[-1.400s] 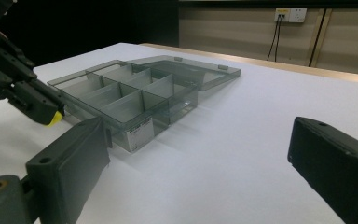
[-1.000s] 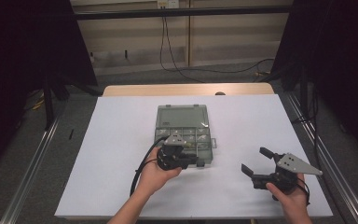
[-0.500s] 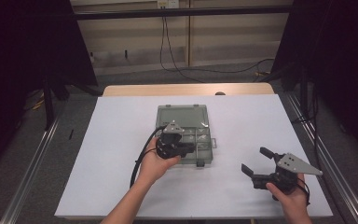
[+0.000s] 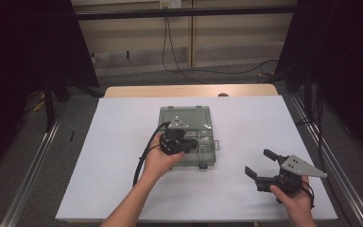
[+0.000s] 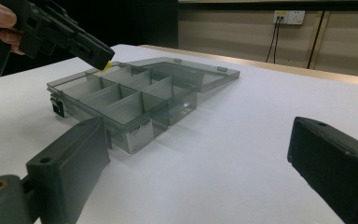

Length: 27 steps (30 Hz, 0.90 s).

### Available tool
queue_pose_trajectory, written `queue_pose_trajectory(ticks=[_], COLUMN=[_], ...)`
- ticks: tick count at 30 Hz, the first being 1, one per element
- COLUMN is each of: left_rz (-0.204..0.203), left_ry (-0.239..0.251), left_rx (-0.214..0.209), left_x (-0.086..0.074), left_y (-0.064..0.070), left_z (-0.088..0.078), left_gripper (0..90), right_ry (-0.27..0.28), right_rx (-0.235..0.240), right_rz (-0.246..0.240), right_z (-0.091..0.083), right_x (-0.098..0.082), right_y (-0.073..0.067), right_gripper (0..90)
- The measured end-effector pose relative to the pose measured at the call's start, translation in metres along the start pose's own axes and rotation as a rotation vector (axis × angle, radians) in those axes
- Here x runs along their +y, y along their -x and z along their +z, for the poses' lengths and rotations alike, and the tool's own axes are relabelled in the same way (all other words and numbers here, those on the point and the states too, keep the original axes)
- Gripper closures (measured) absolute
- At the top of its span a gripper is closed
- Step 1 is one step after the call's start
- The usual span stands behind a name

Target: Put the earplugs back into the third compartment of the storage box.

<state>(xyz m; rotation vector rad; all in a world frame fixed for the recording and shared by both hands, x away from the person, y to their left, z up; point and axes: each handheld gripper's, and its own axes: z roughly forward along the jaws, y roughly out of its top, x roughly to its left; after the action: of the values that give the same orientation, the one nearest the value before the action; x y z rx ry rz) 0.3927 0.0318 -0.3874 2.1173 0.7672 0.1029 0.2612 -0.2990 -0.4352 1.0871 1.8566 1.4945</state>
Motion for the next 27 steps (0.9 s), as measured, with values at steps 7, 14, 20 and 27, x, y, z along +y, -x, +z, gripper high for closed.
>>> queue_pose_trajectory(ticks=[7,14,20,27], left_rz=[-0.014,-0.027,-0.033,-0.032], left_ry=[-0.001,0.002,0.007,0.012], left_rx=[0.030,0.036,0.042,0.053], left_x=[0.004,0.009,0.011,0.014], left_y=[-0.008,-0.011,-0.013,-0.015], left_z=[0.003,0.007,0.009,0.010], left_gripper=[82.5,82.5,82.4,82.3], right_ry=[0.001,0.001,0.001,0.003], right_rx=[0.000,0.001,0.001,0.002], right_rz=[0.000,0.000,0.001,0.000], right_z=[0.000,0.000,0.000,0.000], right_x=[0.000,0.000,0.000,0.000], right_y=[0.000,0.000,0.000,0.000], right_gripper=[4.6,4.7,4.6,4.6])
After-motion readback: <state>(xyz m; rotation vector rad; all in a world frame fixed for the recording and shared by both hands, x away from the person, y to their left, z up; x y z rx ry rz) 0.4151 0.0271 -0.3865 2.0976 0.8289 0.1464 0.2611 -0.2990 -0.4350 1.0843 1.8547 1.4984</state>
